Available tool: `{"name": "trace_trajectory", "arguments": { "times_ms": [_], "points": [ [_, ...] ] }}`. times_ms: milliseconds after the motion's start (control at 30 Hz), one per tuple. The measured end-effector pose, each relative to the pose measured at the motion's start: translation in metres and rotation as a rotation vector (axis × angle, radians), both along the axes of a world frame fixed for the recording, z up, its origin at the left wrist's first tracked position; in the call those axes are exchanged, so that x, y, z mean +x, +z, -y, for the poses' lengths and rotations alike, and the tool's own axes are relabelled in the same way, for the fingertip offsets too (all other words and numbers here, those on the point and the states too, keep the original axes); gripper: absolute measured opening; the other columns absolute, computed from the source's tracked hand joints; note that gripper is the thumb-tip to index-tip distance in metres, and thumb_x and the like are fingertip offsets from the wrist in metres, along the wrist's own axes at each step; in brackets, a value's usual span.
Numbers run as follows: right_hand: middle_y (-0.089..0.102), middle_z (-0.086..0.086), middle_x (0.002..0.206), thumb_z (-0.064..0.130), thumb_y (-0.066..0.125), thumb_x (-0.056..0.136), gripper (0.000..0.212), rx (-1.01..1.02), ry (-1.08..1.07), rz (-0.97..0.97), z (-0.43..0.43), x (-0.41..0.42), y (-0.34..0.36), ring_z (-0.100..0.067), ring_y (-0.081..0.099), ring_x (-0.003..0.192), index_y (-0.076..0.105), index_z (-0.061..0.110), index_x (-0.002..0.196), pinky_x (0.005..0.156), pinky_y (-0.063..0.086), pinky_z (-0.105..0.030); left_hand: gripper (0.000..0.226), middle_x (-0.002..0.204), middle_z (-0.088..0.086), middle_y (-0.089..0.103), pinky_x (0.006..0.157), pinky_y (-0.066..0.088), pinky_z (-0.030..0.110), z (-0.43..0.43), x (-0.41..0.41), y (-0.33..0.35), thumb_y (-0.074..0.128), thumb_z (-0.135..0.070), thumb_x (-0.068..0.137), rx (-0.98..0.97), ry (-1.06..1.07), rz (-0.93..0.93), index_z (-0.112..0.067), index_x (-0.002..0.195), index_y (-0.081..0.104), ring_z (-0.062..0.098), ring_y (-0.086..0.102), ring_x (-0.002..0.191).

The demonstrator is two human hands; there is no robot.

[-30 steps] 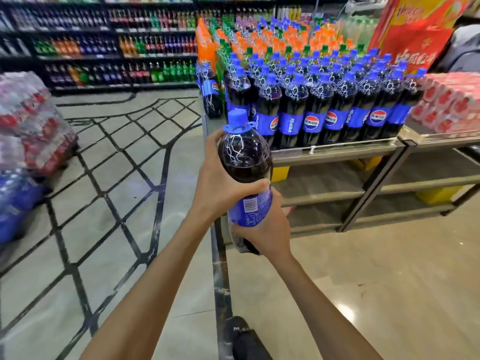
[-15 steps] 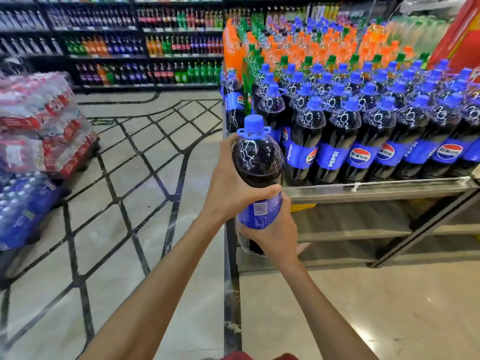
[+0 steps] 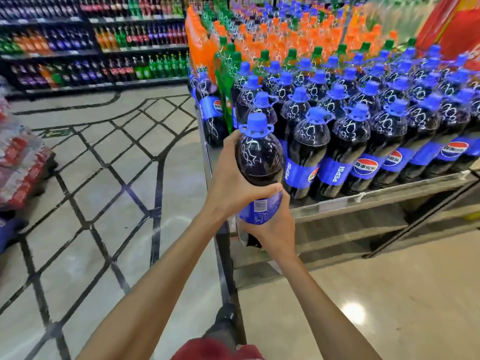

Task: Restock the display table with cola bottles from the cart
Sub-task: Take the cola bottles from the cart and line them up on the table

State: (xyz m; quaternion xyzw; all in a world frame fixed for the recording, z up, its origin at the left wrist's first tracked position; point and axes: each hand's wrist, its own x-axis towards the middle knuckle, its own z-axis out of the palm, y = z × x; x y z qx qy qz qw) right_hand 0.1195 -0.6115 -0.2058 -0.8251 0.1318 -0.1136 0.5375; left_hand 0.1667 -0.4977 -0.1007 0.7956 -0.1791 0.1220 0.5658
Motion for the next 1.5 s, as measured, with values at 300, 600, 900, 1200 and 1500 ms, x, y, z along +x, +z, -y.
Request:
{"name": "trace_trajectory", "arguments": {
  "times_ms": [300, 600, 900, 1200, 1500],
  "points": [
    [0.065, 0.013, 0.116, 0.043, 0.097, 0.048, 0.111, 0.064, -0.146, 0.003, -0.009, 0.074, -0.017, -0.005, 0.065, 0.103, 0.036, 0.023, 0.139, 0.087, 0.054, -0.027, 0.117, 0.142, -0.004, 0.052, 0.112, 0.043, 0.036, -0.002, 0.082, -0.015, 0.099, -0.037, 0.051, 0.042, -0.121, 0.003, -0.02, 0.146, 0.034, 0.01, 0.051, 0.133],
    [0.068, 0.014, 0.11, 0.029, 0.097, 0.049, 0.094, 0.129, -0.269, 0.019, -0.004, 0.109, -0.043, -0.003, 0.066, 0.1, 0.042, 0.023, 0.125, 0.082, 0.053, -0.026, 0.121, 0.143, -0.007, 0.048, 0.112, 0.042, 0.041, 0.012, 0.127, -0.041, 0.096, -0.044, 0.047, 0.065, -0.239, -0.017, -0.021, 0.149, 0.035, 0.014, 0.047, 0.137],
    [0.058, 0.006, 0.126, 0.034, 0.099, 0.046, 0.096, 0.096, -0.413, 0.112, -0.001, 0.124, -0.063, -0.015, 0.059, 0.119, 0.046, 0.039, 0.126, 0.096, 0.053, -0.045, 0.118, 0.141, -0.014, 0.048, 0.11, 0.044, 0.037, 0.018, 0.141, -0.061, 0.099, -0.032, 0.048, 0.1, -0.323, -0.035, -0.028, 0.147, 0.034, 0.008, 0.048, 0.134],
    [0.049, 0.023, 0.115, 0.027, 0.099, 0.053, 0.087, 0.02, -0.437, 0.105, 0.0, 0.127, -0.065, -0.002, 0.056, 0.11, 0.046, 0.034, 0.123, 0.083, 0.047, -0.015, 0.116, 0.138, -0.019, 0.048, 0.103, 0.048, 0.034, 0.02, 0.151, -0.063, 0.097, -0.039, 0.047, 0.181, -0.339, -0.02, -0.035, 0.144, 0.033, 0.003, 0.049, 0.13],
    [0.041, 0.008, 0.125, 0.041, 0.098, 0.051, 0.1, -0.115, -0.496, -0.016, -0.003, 0.13, -0.066, -0.008, 0.047, 0.114, 0.041, 0.022, 0.131, 0.083, 0.047, -0.03, 0.123, 0.136, -0.001, 0.032, 0.078, 0.059, 0.046, 0.021, 0.157, -0.056, 0.087, -0.065, 0.048, 0.415, -0.252, 0.166, -0.026, 0.15, 0.029, 0.014, 0.042, 0.125]
  ]
}}
